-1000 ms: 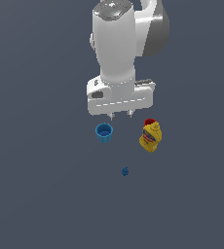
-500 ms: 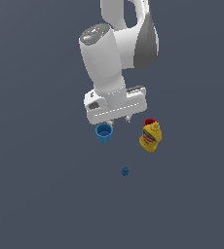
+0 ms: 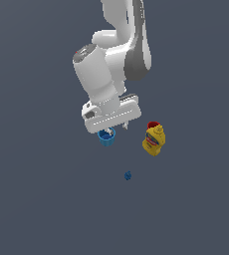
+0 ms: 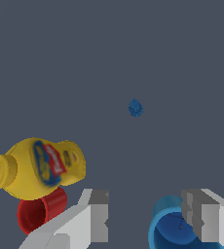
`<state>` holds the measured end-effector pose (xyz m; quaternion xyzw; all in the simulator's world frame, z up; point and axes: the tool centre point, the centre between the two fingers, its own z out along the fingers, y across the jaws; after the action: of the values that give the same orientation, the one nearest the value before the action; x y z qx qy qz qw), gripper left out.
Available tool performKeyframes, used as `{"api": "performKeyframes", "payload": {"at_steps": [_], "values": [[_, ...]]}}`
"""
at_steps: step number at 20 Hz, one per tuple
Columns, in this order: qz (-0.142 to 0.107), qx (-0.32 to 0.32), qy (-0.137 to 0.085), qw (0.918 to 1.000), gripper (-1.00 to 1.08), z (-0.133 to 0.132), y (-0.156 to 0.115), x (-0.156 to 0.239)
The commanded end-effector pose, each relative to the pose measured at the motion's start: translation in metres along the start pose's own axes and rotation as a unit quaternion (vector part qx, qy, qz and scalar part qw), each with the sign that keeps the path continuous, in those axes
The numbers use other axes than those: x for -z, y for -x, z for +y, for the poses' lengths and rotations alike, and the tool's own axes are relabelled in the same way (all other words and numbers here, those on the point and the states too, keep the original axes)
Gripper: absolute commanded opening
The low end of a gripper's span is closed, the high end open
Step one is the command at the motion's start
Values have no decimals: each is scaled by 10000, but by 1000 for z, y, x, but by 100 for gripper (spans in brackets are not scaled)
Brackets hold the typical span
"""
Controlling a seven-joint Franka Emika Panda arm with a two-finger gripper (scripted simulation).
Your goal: Pick up a designated object from a clutter of objects.
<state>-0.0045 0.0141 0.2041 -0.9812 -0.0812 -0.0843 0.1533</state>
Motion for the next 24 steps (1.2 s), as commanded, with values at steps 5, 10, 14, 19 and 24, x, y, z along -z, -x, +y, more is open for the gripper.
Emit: {"api": "performKeyframes", "payload": {"at_steps": [5,10,14,19,24], "values": [[311,31,-25,9995,28,22,15,-16],[510,24,56,9987,28,41,31,-27],[633,5,178,9978,28,58,47,-35],[727,-31,381,9966,28,78,70,-43],[751,-64,572,9955,28,94,90,-49]]}}
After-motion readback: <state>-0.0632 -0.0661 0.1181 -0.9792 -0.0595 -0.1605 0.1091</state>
